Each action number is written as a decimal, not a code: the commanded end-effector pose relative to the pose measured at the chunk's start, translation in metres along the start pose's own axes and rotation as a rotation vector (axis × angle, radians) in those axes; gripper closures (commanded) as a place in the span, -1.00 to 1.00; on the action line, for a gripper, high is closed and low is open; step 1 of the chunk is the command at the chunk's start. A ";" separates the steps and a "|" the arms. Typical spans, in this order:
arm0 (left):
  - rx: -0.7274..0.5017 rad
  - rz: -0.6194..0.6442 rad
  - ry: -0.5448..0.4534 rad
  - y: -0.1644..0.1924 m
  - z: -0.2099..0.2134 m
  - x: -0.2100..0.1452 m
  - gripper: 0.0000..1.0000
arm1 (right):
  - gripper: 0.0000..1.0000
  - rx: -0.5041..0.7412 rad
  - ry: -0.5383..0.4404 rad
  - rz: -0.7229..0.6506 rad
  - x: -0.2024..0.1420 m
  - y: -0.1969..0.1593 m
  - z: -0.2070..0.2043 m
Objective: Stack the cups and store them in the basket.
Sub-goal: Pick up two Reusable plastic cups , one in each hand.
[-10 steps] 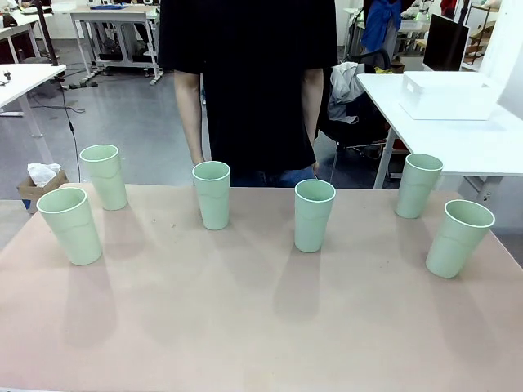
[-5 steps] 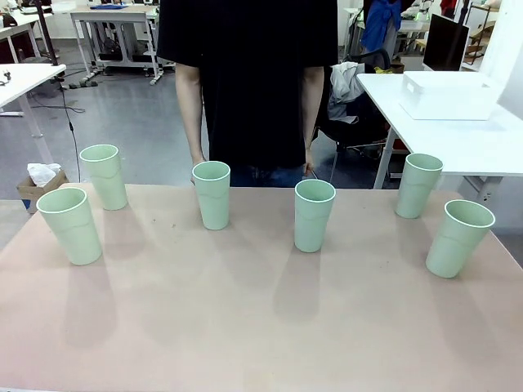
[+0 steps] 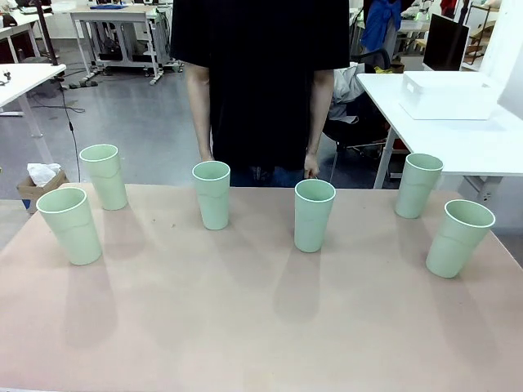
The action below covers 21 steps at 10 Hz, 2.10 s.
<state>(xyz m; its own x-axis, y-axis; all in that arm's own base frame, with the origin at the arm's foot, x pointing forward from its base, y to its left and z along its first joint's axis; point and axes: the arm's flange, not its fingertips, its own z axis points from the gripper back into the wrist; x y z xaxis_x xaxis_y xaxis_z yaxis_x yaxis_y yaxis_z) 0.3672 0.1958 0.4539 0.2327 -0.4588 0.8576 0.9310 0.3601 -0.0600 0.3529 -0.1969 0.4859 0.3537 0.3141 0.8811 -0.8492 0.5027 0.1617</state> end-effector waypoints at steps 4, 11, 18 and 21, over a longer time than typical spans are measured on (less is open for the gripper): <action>-0.165 -0.160 -0.181 0.109 0.017 -0.048 -1.00 | -1.00 0.317 0.034 0.112 -0.021 -0.126 -0.016; -0.251 -0.179 -0.281 0.141 -0.008 -0.111 -1.00 | -1.00 0.410 -0.075 0.128 -0.078 -0.152 -0.051; -0.317 -0.257 -0.372 0.153 -0.032 -0.127 -1.00 | -1.00 0.498 -0.152 0.236 -0.117 -0.160 -0.083; -0.374 -0.275 -0.421 0.155 -0.057 -0.138 -1.00 | -1.00 0.533 -0.190 0.280 -0.151 -0.169 -0.107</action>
<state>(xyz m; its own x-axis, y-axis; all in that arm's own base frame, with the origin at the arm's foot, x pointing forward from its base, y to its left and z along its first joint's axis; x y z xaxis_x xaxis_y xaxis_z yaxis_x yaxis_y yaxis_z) 0.4928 0.2661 0.2961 -0.0713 -0.1345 0.9883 0.9968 -0.0463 0.0657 0.4841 -0.2384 0.2825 0.0918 0.2148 0.9723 -0.9947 -0.0257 0.0996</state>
